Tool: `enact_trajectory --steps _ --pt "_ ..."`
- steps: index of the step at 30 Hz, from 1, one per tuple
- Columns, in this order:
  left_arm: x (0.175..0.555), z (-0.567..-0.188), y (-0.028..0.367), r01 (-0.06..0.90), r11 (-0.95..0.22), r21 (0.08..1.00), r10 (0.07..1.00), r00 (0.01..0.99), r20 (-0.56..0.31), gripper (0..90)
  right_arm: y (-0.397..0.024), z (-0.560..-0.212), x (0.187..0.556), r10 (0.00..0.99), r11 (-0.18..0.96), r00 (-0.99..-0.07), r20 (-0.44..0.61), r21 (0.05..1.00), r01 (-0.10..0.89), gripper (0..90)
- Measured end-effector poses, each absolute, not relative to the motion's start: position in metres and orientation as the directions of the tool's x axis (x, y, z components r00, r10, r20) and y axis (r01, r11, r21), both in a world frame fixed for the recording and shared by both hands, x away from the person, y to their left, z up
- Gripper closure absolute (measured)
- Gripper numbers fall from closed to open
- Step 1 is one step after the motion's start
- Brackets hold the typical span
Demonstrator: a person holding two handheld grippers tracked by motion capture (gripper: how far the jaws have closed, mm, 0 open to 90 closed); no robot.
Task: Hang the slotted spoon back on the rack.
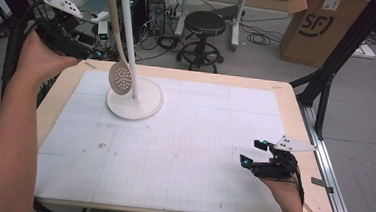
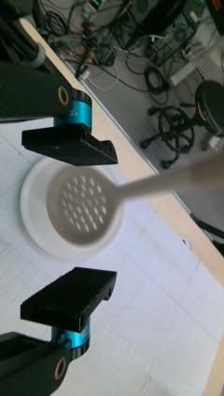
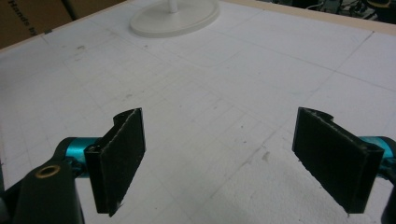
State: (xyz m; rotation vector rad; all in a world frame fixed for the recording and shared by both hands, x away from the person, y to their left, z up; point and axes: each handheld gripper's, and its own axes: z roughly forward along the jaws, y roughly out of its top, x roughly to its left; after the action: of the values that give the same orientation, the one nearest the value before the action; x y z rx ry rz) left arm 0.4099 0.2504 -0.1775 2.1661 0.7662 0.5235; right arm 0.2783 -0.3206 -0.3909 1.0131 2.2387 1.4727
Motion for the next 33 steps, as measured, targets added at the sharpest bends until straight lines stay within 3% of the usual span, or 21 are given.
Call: enact_trajectory --steps 6,18,33 --pt "0.391 -0.180 0.238 0.312 -0.548 0.776 0.628 0.766 0.136 34.7 -0.321 -0.387 0.276 0.681 0.234 -0.719 0.136 0.890 0.390 16.2" --pt "0.374 -0.228 0.211 0.260 -0.594 0.762 0.524 0.843 0.121 29.1 -0.320 -0.386 0.275 0.681 0.230 -0.719 0.138 0.892 0.389 16.2" --pt "0.348 -0.297 0.206 0.225 -0.523 0.822 0.456 0.889 0.047 22.1 -0.309 -0.387 0.277 0.676 0.235 -0.722 0.144 0.887 0.397 16.2"
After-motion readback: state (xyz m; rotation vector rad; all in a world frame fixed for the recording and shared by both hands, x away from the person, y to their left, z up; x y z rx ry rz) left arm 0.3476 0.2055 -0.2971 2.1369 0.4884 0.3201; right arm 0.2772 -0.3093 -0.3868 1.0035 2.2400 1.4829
